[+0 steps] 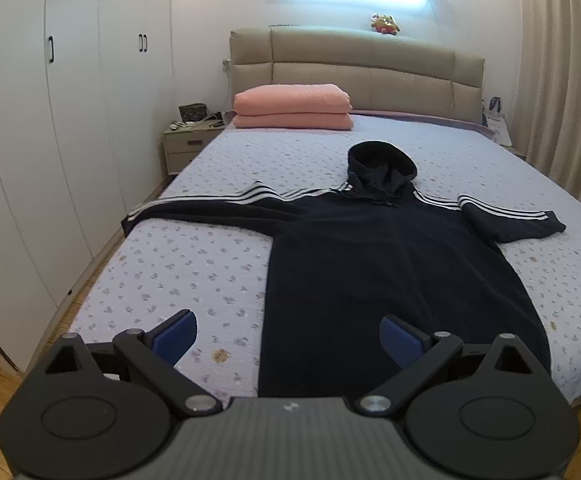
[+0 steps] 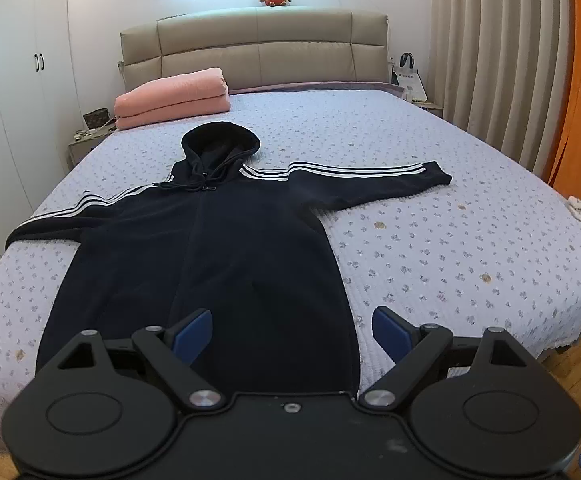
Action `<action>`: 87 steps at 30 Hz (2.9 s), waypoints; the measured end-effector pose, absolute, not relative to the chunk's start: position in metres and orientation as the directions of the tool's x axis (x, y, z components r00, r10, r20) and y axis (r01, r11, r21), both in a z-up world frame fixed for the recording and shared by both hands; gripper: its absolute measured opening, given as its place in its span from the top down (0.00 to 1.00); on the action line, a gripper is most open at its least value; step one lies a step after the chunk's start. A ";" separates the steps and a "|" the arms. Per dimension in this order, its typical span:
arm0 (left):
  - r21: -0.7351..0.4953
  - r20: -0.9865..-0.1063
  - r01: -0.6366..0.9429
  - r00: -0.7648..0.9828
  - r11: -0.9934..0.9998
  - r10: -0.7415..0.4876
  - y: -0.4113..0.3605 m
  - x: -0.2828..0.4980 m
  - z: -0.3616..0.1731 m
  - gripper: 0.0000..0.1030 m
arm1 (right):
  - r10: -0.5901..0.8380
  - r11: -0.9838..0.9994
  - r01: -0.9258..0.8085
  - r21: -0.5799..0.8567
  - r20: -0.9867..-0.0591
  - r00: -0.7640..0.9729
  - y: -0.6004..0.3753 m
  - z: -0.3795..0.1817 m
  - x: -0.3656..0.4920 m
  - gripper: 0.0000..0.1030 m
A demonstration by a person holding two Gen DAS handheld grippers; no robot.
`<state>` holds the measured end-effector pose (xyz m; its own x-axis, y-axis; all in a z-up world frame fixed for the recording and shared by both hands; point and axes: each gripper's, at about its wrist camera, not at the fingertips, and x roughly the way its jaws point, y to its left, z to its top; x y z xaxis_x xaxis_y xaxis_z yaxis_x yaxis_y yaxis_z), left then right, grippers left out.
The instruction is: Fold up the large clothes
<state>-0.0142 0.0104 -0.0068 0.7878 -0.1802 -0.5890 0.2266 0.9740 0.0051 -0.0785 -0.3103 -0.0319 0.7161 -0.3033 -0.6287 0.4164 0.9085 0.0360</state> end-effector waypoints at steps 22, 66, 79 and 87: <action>-0.071 -0.624 0.253 0.744 0.965 -0.241 0.006 -0.008 -0.013 0.03 | -0.288 0.918 0.396 0.020 -0.652 0.701 -0.308 -0.037 -0.080 0.00; -0.063 -0.612 0.390 0.712 0.919 -0.344 -0.014 -0.016 -0.003 0.04 | -0.282 0.937 0.347 -0.030 -0.648 0.707 -0.286 -0.028 -0.074 0.00; 0.102 -0.590 0.357 0.774 0.929 -0.232 -0.078 0.053 -0.012 0.03 | -0.399 0.912 0.376 -0.162 -0.561 0.726 -0.317 -0.042 -0.032 0.00; -0.004 -0.617 0.368 0.731 0.930 -0.292 -0.174 0.169 -0.104 0.09 | -0.479 0.868 0.462 -0.184 -0.561 0.675 -0.405 -0.129 0.066 0.00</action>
